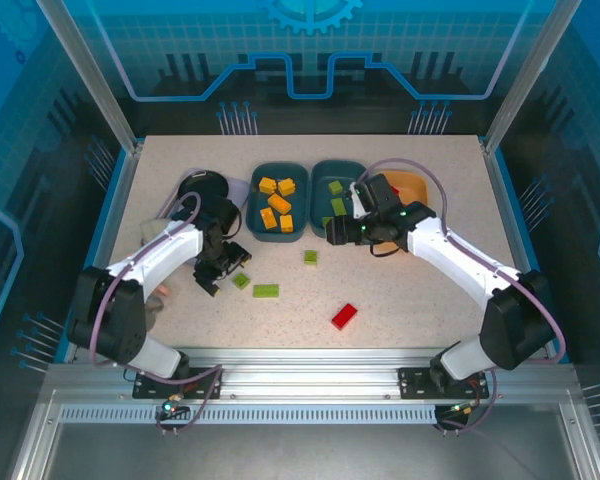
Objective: Sort the legos into containers by color
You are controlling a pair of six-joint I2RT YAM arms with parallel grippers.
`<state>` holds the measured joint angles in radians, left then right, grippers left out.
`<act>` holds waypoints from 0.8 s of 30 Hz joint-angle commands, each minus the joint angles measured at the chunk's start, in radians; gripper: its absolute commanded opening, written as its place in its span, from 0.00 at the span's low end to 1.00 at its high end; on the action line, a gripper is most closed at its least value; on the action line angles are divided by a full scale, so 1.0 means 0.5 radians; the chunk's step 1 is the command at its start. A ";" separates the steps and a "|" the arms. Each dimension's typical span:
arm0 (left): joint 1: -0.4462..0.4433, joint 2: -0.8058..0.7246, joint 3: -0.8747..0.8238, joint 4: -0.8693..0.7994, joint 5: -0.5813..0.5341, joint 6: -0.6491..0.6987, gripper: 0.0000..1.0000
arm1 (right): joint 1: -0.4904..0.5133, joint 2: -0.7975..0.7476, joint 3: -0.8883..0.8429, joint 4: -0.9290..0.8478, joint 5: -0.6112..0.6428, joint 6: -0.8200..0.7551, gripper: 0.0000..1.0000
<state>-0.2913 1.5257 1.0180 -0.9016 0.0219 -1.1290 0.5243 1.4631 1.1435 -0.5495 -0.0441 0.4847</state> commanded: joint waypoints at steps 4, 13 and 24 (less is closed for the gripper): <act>0.008 0.220 -0.049 0.245 0.132 -0.083 0.78 | 0.014 -0.131 -0.070 0.075 -0.073 -0.026 0.71; -0.018 0.271 -0.132 0.331 0.117 -0.107 0.46 | 0.006 -0.129 -0.057 0.054 -0.067 -0.014 0.71; -0.224 0.175 0.313 0.063 -0.107 0.049 0.29 | -0.147 -0.245 0.002 0.041 -0.074 0.052 0.70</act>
<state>-0.3626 1.6543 1.0523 -0.8066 0.0216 -1.1587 0.4976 1.3975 1.1164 -0.5327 -0.0650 0.4892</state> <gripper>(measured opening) 0.326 0.703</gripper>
